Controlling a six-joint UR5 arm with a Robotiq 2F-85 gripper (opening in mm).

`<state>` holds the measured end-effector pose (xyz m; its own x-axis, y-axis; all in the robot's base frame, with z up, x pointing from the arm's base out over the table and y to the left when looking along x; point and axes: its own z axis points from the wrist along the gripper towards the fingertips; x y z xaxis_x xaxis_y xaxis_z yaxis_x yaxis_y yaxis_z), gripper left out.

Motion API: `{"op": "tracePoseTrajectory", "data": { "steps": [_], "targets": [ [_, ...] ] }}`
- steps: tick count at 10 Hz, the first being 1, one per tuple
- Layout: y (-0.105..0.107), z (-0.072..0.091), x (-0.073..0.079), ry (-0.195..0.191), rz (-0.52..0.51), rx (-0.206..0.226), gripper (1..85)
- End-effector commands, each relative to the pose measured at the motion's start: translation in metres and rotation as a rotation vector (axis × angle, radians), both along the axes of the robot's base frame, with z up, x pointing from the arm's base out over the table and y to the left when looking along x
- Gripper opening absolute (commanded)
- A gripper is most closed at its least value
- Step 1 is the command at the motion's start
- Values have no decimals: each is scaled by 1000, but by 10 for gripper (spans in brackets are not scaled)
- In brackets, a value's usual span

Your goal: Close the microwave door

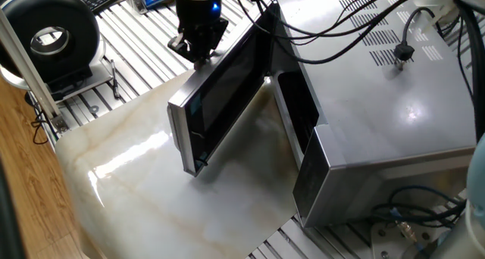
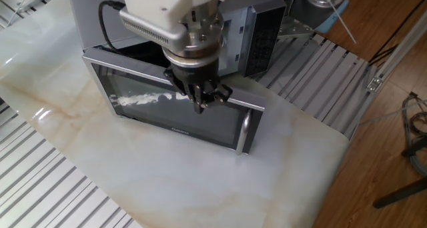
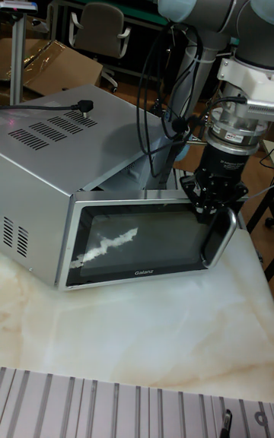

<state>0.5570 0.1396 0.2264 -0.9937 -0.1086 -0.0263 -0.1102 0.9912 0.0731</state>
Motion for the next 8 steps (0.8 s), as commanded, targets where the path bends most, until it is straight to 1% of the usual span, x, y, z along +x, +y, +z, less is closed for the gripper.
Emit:
{"op": "tracePoseTrajectory", "data": {
  "steps": [1,2,3,4,5,6,7,8],
  "targets": [
    [32,1,18,-2,-62,16,10],
    [34,1,18,2,-108,24,10],
    [35,1,22,-9,-138,31,10],
    [49,3,21,-2,-141,87,10],
    [63,5,12,43,-193,139,10],
    [58,4,6,67,-190,116,10],
    [47,3,4,66,-185,72,10],
    [49,3,7,61,-232,80,10]
  ]
}}
